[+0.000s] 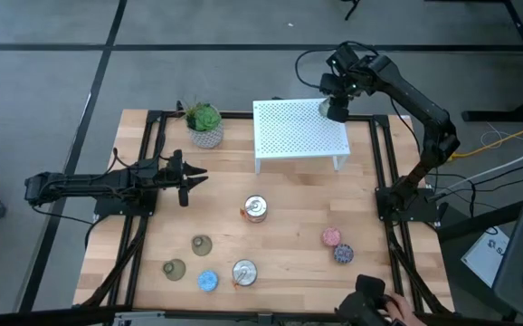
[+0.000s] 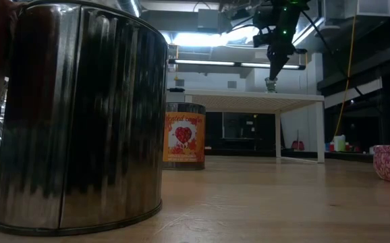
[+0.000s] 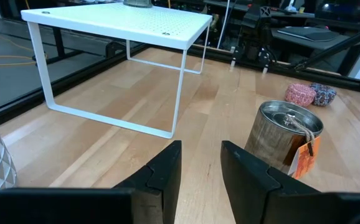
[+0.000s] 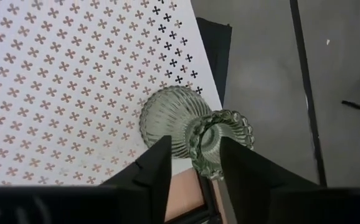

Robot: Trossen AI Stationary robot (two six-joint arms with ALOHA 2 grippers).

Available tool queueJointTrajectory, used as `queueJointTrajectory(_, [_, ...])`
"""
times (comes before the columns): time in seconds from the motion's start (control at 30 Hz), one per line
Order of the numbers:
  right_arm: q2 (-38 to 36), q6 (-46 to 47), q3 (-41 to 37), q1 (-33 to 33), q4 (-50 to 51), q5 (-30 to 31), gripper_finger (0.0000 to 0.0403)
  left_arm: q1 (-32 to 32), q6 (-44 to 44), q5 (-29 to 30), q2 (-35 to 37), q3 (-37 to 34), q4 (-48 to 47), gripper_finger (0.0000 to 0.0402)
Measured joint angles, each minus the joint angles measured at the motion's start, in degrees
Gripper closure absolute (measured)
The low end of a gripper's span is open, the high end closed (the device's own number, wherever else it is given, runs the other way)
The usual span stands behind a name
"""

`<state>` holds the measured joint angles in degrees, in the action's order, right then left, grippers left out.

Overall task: Pick & Place candle stick holders
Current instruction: Put the top green glass candle holder on the shelf aligned with the other glass candle holder

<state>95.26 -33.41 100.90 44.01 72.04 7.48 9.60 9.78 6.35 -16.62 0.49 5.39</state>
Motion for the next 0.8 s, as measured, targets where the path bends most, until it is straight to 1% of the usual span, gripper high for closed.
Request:
queueJointTrajectory(0.2, [-0.04, -0.28, 2.64, -1.99, 1.43, 5.3, 0.0249, 0.01, 0.0, 0.0, 0.0, -0.02, 0.0, 0.0294])
queueJointTrajectory(0.43, [-0.09, 0.56, 9.63, -6.06, 5.35, 3.73, 0.0249, -0.01, 0.0, 0.0, -0.02, 0.0, 0.0, 0.0294])
queueJointTrajectory(0.6, [-0.09, 3.15, 13.05, -9.35, 7.68, -1.25, 0.0249, -0.01, 0.0, 0.0, 0.0, -0.01, -0.02, 0.0294])
queueJointTrajectory(0.8, [-0.35, 5.79, 13.3, -14.67, 8.98, -6.44, 0.0249, 0.01, -0.01, 0.0, -0.01, -0.02, -0.02, 0.0294])
